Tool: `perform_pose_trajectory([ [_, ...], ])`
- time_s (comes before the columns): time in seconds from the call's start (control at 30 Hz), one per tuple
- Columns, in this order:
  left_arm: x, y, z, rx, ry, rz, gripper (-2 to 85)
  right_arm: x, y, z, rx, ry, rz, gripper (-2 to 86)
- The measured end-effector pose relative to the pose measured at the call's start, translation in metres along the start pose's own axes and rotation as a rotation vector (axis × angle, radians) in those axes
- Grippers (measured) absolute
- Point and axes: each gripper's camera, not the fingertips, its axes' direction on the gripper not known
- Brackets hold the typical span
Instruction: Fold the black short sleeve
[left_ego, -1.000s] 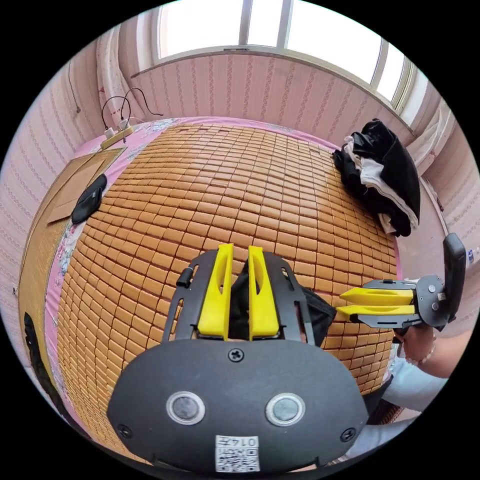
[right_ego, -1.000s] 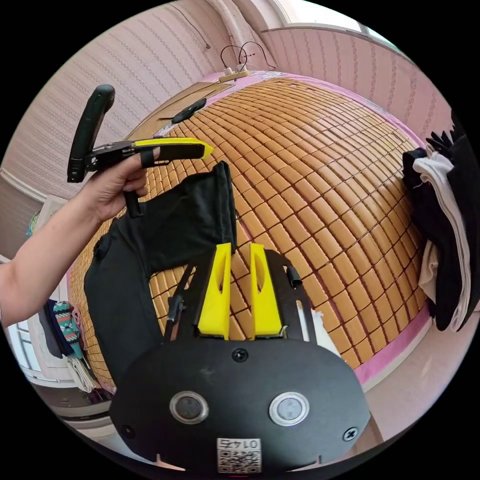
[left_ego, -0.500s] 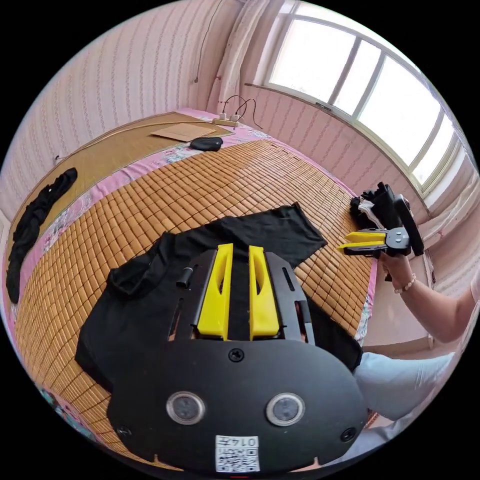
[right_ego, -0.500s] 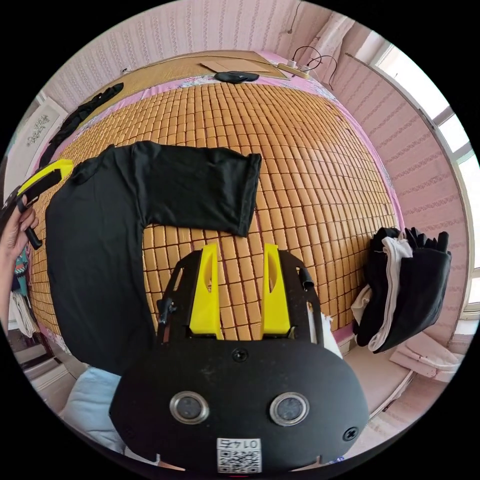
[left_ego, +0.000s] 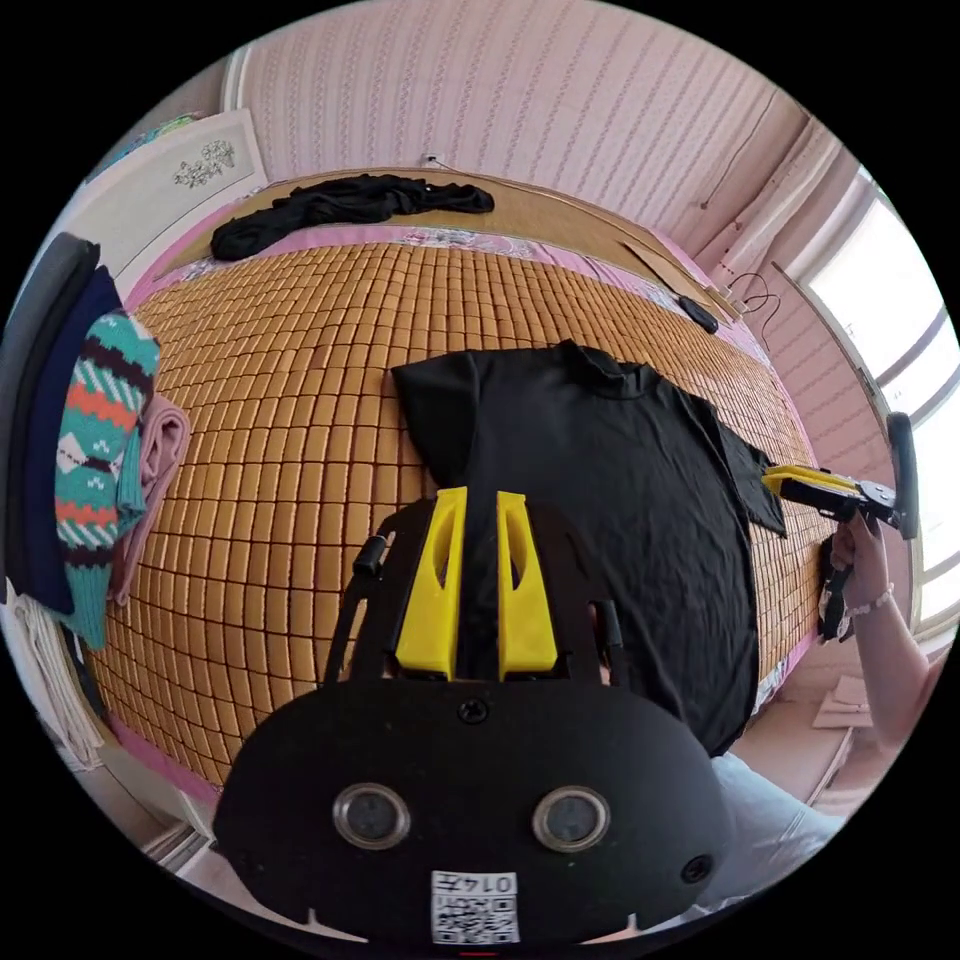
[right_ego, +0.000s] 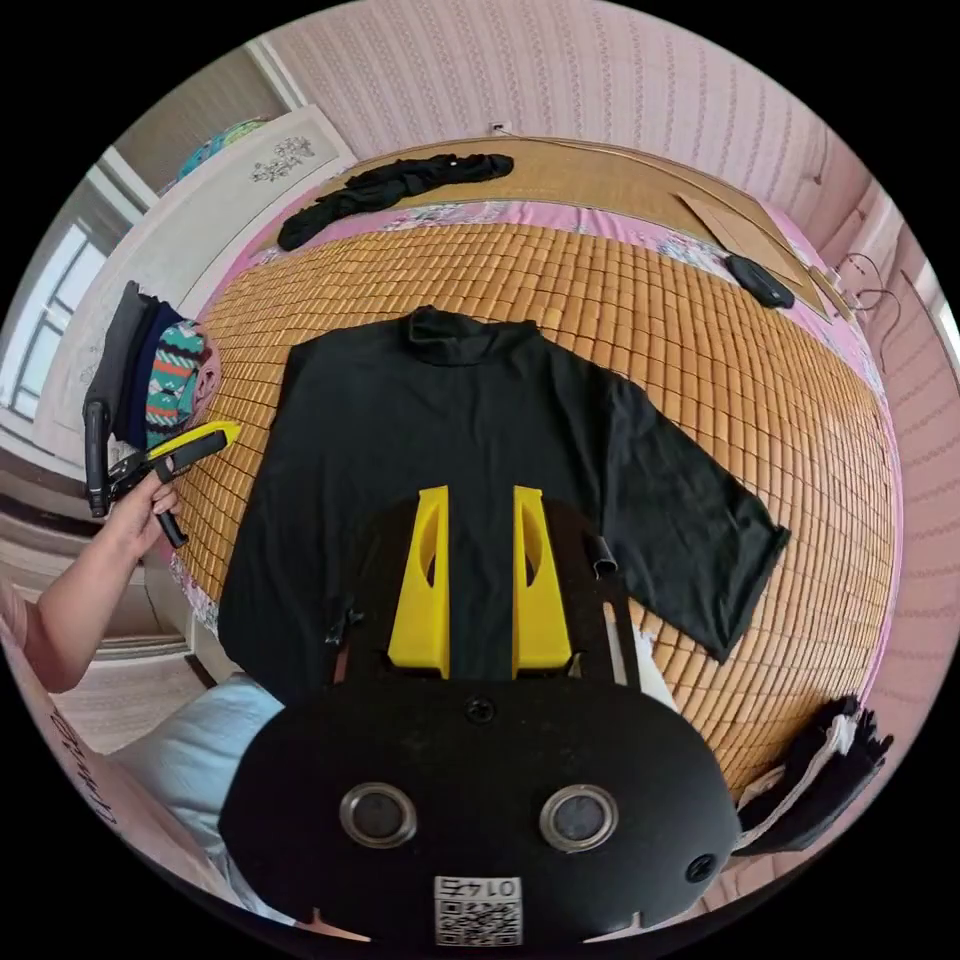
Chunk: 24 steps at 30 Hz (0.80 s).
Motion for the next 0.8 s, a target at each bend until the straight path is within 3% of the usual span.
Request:
perform_pose_trajectory([
  [0.27, -0.071, 0.016, 0.019, 0.039, 0.041, -0.191, 4.7, -0.152, -0.154, 0.117, -0.039, -0.181, -0.410, 8.5],
  [0.43, -0.089, 0.018, 0.016, 0.070, 0.126, -0.215, 4.9, -0.205, -0.208, 0.222, -0.129, -0.069, -0.434, 11.5],
  [0.47, -0.092, 0.019, 0.014, 0.069, 0.133, -0.212, 4.8, -0.204, -0.212, 0.250, -0.194, -0.035, -0.423, 9.7],
  [0.57, -0.100, 0.025, 0.008, 0.089, 0.164, -0.199, 4.6, -0.179, -0.202, 0.246, -0.100, 0.068, -0.369, 1.0],
  [0.7, -0.100, 0.031, -0.006, 0.133, 0.199, -0.136, 4.4, -0.088, -0.148, 0.179, 0.054, -0.099, -0.163, -0.2],
  [0.8, -0.093, 0.031, -0.004, 0.126, 0.243, -0.080, 4.4, -0.013, -0.093, 0.170, 0.015, -0.030, 0.015, 0.2],
])
